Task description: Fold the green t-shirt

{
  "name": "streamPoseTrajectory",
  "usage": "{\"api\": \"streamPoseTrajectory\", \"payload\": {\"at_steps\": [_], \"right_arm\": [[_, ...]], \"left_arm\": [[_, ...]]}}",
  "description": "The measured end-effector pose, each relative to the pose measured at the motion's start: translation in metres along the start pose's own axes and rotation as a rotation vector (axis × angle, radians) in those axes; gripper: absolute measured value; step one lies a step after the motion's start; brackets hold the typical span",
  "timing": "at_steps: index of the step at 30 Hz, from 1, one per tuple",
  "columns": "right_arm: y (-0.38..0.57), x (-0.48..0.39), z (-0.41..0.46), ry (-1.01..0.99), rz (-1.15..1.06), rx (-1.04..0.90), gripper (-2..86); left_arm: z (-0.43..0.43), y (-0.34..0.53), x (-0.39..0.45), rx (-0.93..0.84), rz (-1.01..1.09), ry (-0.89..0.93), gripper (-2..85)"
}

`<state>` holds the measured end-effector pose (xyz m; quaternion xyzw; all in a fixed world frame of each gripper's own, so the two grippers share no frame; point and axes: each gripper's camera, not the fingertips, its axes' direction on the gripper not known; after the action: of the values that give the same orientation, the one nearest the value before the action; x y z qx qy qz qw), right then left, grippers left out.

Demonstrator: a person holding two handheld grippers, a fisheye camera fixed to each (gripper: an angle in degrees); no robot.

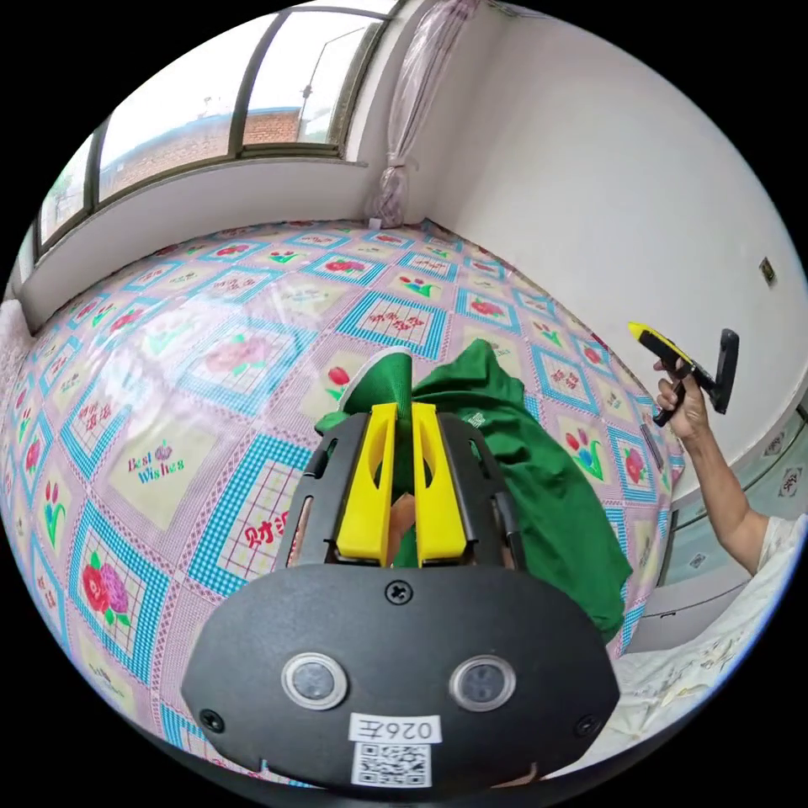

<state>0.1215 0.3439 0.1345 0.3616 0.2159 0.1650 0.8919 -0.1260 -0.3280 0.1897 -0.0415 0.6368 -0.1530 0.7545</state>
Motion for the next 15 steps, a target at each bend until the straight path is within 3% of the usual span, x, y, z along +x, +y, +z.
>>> {"api": "streamPoseTrajectory", "payload": {"at_steps": [3,7,15], "right_arm": [[0.039,0.007,0.051,0.027,-0.001,-0.151,1.0],[0.039,-0.003,0.107,-0.004,0.015,-0.237,0.6],[-0.075,-0.070,0.270,0.001,-0.055,-0.314,-0.9]], "left_arm": [[0.009,0.020,-0.070,-0.003,-0.202,0.127,4.2],[0.016,-0.003,-0.132,-0.021,-0.311,0.384,4.2],[0.020,-0.104,-0.205,0.133,-0.376,0.852,4.9]]}}
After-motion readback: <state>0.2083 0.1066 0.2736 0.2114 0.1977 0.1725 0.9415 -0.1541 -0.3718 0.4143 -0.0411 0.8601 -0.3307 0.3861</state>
